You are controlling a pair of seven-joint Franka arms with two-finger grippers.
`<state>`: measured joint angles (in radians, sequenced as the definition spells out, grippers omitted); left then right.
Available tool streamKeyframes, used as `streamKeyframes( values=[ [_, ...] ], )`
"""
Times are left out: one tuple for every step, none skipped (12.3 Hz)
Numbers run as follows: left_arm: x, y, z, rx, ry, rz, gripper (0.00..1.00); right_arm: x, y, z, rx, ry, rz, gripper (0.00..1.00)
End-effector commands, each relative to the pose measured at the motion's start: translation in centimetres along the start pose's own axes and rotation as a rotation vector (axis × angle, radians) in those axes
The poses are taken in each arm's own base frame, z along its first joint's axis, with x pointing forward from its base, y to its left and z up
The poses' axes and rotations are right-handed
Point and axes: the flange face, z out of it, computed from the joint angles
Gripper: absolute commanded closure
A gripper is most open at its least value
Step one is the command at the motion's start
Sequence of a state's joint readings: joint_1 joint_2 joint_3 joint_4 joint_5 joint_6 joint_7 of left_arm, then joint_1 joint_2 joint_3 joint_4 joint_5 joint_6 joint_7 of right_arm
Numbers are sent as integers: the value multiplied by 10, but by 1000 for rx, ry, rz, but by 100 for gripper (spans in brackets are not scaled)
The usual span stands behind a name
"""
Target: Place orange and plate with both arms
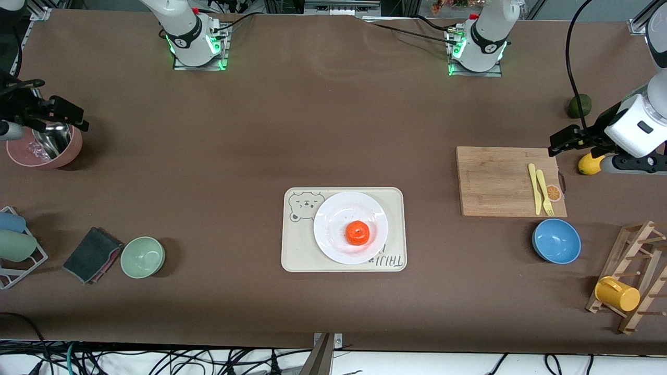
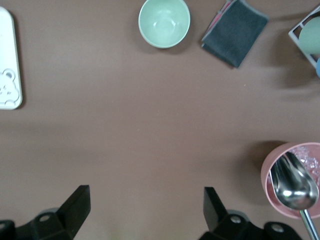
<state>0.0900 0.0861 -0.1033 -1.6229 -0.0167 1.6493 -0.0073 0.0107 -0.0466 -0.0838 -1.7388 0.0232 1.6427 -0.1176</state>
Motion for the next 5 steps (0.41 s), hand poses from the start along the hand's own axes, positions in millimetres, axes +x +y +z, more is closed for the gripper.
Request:
streamKeyframes(
  values=[
    [-1, 0, -3, -9, 6, 7, 0, 1, -15, -5, 9, -7, -4, 0],
    [-1, 1, -3, -10, 6, 9, 0, 1, -15, -5, 3, -8, -5, 0],
    [-1, 1, -3, -10, 6, 9, 0, 1, -15, -5, 5, -9, -5, 0],
    [-1, 1, -3, -9, 6, 9, 0, 1, -15, -5, 7, -9, -5, 0],
    [-1, 1, -3, -10, 6, 9, 0, 1, -15, -4, 7, -12, -3, 0]
  ],
)
